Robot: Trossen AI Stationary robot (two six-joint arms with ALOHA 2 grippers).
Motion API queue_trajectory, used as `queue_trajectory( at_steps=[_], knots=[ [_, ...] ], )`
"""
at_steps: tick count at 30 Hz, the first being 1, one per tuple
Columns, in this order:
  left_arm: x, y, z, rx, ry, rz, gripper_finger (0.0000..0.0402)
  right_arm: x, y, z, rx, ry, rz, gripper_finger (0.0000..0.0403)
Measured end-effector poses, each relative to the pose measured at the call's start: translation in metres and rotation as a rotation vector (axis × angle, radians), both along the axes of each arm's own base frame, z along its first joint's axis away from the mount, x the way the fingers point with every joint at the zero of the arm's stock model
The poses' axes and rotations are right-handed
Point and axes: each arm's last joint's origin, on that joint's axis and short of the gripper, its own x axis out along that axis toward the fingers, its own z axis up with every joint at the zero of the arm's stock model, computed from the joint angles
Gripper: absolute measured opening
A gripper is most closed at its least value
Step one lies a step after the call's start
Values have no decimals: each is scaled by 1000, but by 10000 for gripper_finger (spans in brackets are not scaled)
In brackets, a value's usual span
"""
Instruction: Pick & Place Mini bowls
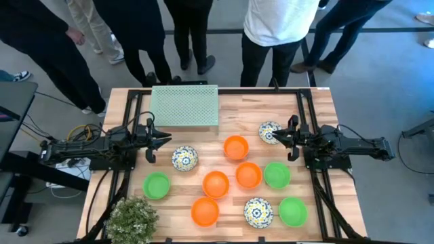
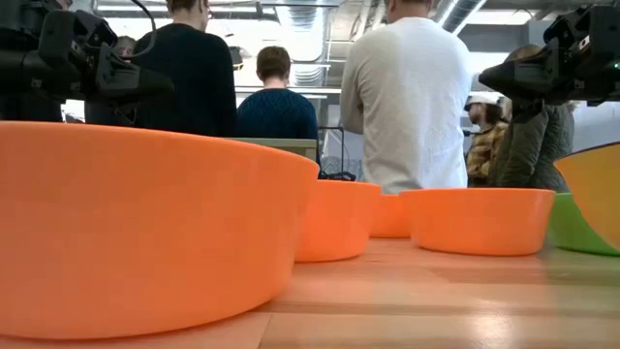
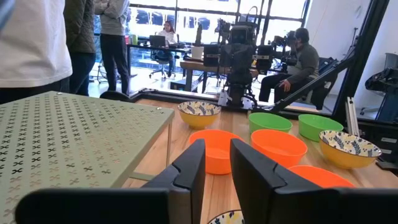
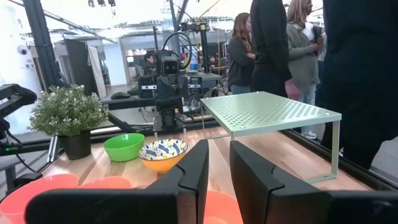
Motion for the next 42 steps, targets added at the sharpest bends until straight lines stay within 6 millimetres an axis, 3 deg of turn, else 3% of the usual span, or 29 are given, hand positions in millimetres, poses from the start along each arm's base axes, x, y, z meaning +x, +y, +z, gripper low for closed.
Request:
queue_trajectory(
  at_steps=[31,42],
  knots=[
    [0,0,1,-2,-9,0,76,0,0,0,0,0,1,61],
    [0,0,3,-114,-51,-5,76,0,0,1,-52,-3,-5,61]
  ],
)
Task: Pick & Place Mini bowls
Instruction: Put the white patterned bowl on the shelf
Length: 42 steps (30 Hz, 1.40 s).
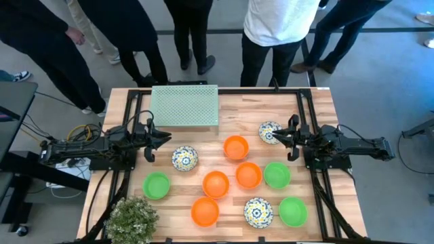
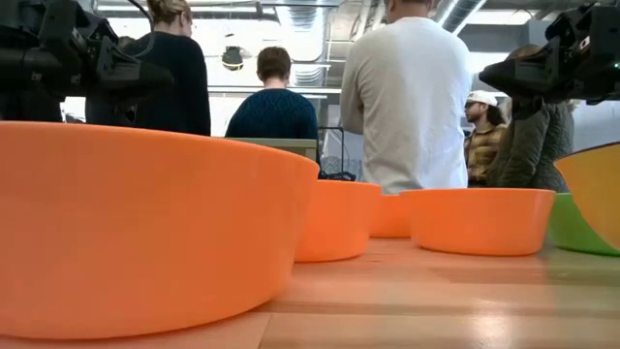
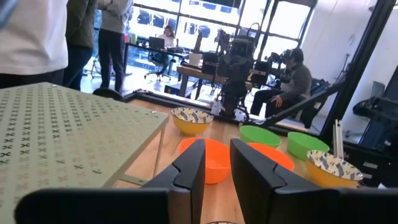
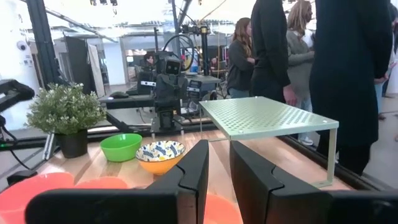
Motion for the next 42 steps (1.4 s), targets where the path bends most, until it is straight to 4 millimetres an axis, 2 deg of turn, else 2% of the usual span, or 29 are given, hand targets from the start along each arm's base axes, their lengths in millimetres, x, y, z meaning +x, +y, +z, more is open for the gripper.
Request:
queue_trajectory(
  at_steps=[6,11,15,19,22,26,30,33,38,42],
  knots=[
    [-1,0,13,-33,-97,-5,76,-1,0,4,-87,-26,-11,61],
    [1,-1,41,-5,-121,-36,76,-4,1,20,-95,-97,2,61],
    [12,-1,68,31,-60,-66,76,-6,2,40,-129,-131,35,69],
    [26,0,89,94,84,-74,78,0,2,59,-138,-113,56,97],
    [35,1,107,143,117,-75,87,10,2,74,-146,-68,60,131],
    [37,1,128,178,157,-78,109,27,1,99,-144,-24,63,173],
    [36,1,128,167,239,-88,136,45,1,126,-174,41,65,199],
    [36,-3,121,137,312,-123,149,56,0,132,-184,112,70,206],
    [43,-18,107,95,418,-229,150,72,0,125,-179,178,76,205],
    [58,-34,93,71,518,-318,149,79,-1,121,-179,205,74,199]
  ],
)
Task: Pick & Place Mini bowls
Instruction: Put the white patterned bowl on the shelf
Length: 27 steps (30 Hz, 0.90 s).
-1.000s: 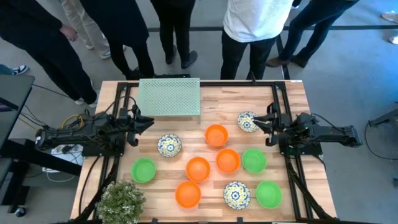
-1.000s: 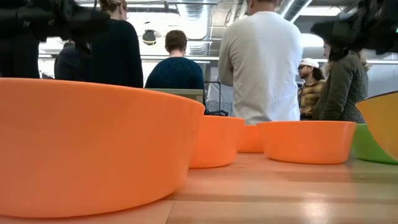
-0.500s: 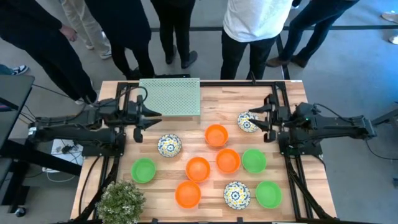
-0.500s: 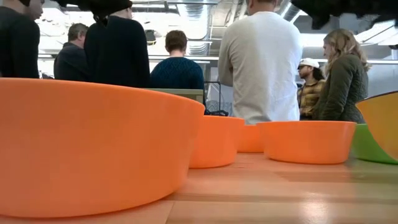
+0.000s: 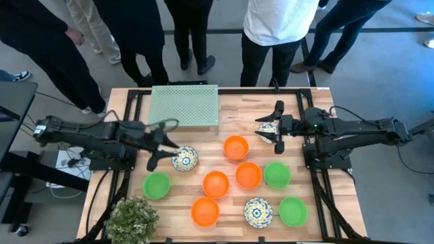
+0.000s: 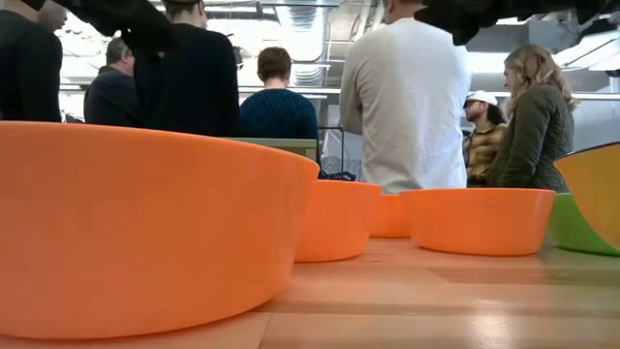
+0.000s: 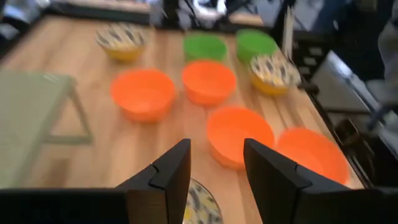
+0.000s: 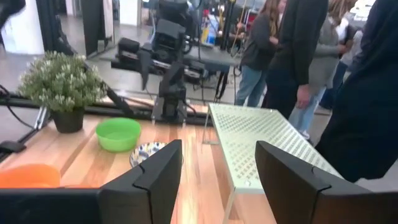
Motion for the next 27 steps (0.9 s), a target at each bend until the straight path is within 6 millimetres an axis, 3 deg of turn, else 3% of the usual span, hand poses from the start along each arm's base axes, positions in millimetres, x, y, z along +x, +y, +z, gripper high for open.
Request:
queue_trajectory(
  at_steps=[11,27],
  knots=[
    [36,-29,-50,-18,310,-13,157,3,0,-1,1,4,0,189],
    [54,-39,-92,25,517,2,157,3,0,-2,3,5,0,185]
  ],
)
